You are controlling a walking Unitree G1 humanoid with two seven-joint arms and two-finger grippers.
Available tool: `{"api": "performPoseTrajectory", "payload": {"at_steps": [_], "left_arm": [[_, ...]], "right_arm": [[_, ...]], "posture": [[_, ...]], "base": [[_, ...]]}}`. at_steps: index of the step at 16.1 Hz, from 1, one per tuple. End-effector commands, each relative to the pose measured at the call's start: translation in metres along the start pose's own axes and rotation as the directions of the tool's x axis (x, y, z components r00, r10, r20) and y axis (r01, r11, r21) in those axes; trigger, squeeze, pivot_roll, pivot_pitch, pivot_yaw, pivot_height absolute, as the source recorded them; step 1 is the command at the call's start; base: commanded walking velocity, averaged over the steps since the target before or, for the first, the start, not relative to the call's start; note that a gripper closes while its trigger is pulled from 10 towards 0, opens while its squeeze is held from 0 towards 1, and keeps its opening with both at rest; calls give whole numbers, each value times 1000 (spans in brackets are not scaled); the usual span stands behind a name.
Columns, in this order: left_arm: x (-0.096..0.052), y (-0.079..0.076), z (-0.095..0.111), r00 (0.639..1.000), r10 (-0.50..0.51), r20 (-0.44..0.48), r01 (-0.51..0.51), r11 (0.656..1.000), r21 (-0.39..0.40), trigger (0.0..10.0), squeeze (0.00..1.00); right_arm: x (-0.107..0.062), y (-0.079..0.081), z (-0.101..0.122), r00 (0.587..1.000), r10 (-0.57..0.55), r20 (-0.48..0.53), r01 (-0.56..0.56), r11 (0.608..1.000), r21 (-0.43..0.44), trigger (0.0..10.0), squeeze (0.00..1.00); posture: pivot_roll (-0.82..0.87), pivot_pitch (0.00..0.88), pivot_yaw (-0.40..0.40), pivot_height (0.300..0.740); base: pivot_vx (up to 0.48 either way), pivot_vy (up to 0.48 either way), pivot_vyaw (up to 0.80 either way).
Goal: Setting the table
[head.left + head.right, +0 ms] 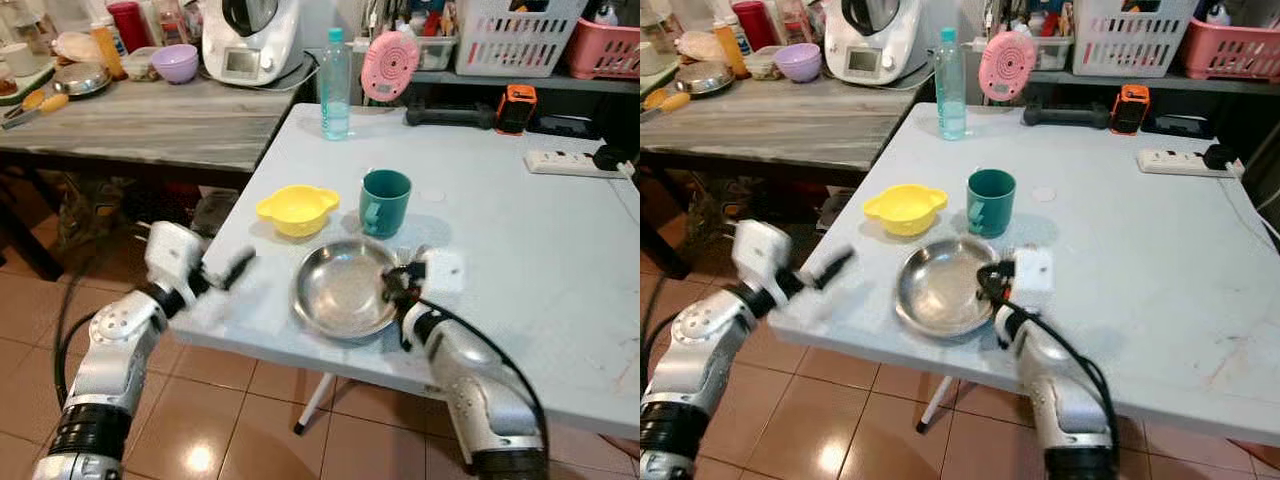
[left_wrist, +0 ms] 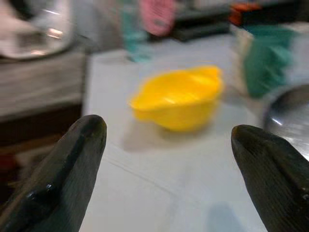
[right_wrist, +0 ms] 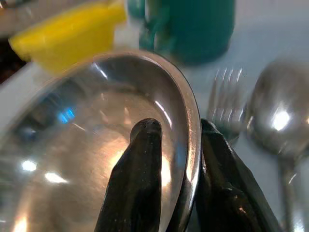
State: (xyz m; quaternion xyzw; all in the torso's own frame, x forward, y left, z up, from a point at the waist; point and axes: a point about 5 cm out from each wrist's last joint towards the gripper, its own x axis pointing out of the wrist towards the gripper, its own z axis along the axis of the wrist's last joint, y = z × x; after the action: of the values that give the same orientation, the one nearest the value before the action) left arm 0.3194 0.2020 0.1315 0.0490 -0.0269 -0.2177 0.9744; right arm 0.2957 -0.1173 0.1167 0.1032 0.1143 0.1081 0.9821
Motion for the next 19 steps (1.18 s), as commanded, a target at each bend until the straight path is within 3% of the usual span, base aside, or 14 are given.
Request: {"api": "performPoseTrajectory", "payload": {"at_steps": [1, 3, 4, 5, 6, 7, 11, 19], "left_arm": [[-1, 8, 2, 995, 95, 18, -95, 995, -8, 10000, 0], [-6, 15, 1, 960, 277, 36, -276, 960, -42, 10000, 0], [-8, 16, -2, 947, 321, 30, -318, 946, -61, 10000, 0], [-11, 15, -5, 940, 339, 22, -337, 939, -67, 10000, 0], [-14, 14, -8, 934, 357, 13, -355, 932, -70, 10000, 0], [-15, 9, -13, 941, 340, -3, -339, 939, -62, 10000, 0], [-10, -5, -21, 952, 303, -29, -305, 950, -69, 10000, 0], [-5, -7, -21, 960, 278, -38, -280, 958, -63, 10000, 0]], "right_arm": [[-2, 7, 12, 997, 37, 72, -36, 999, -18, 0, 0], [-9, 8, 30, 983, 31, 180, -19, 998, -67, 0, 0], [-12, 7, 34, 979, 20, 203, -6, 998, -69, 2941, 0], [-15, 6, 35, 976, 18, 216, -2, 997, -75, 3333, 0], [-19, 4, 37, 972, 4, 233, 14, 997, -76, 6157, 0], [-23, 1, 37, 970, -10, 241, 29, 997, -75, 10000, 0], [-31, -7, 30, 974, -37, 221, 59, 994, -93, 10000, 0], [-36, -9, 28, 971, -53, 234, 76, 993, -89, 10000, 0]], "posture": [[-102, 19, 59, 740], [-97, 16, 55, 740], [-96, 14, 54, 740], [-94, 15, 51, 740], [-94, 15, 51, 740], [-94, 15, 51, 740], [-101, 16, 56, 740], [-113, 18, 70, 740]], "base": [[0, 0, 0], [0, 0, 0], [0, 0, 0], [0, 0, 0], [0, 0, 0], [0, 0, 0], [0, 62, -483], [0, 328, -725]]}}
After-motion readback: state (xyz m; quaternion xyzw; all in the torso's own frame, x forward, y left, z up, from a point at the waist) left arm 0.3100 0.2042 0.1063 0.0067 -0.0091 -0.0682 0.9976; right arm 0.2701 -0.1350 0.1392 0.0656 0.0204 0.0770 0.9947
